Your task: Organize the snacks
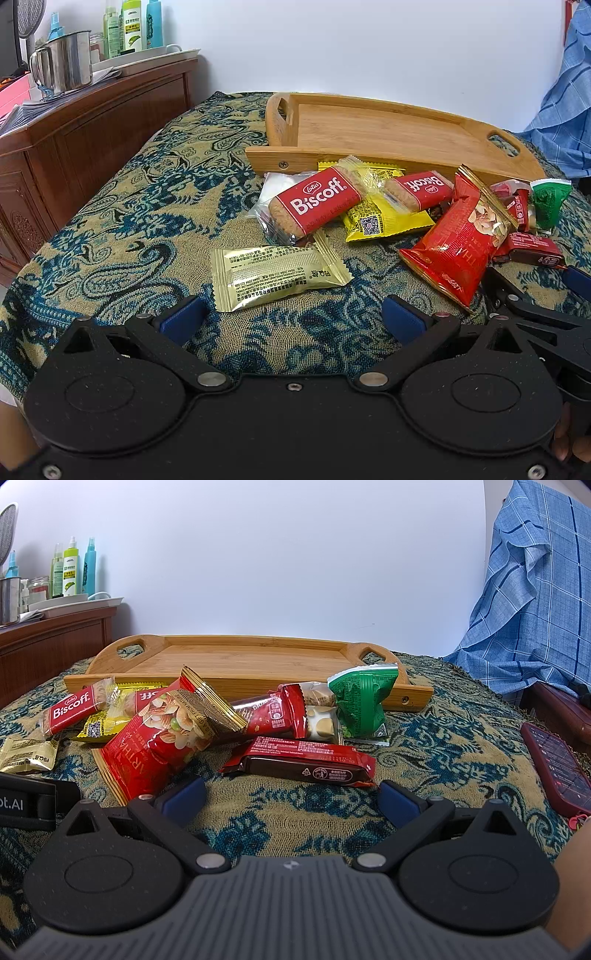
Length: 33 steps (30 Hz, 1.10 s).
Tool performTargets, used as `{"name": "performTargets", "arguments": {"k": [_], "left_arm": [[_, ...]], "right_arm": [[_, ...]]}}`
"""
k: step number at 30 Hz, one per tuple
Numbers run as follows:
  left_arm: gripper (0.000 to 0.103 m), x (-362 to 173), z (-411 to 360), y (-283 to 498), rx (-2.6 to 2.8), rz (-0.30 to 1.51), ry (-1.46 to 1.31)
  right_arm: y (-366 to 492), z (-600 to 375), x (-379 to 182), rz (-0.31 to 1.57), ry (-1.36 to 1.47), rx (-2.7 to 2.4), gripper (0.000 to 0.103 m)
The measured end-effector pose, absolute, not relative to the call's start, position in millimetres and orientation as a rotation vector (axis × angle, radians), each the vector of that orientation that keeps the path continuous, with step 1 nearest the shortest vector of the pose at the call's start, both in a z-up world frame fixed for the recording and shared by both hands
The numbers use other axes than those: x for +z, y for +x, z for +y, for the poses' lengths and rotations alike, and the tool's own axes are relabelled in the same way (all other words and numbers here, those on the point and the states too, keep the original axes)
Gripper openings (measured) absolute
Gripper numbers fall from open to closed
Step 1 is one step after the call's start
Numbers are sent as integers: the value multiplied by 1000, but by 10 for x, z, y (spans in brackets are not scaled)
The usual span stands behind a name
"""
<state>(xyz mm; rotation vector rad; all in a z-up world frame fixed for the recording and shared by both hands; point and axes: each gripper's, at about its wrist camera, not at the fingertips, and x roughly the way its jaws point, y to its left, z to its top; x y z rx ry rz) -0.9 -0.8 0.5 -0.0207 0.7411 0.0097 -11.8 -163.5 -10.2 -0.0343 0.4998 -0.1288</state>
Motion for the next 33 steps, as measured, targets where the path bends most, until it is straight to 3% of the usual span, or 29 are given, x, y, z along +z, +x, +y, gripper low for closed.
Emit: {"name": "performTargets", "arguments": {"k": [33], "left_arm": [[103,78,-36,60,20,736,-35]], "right_arm": [[1,-1720,-58,572,-14,-76,103]]}}
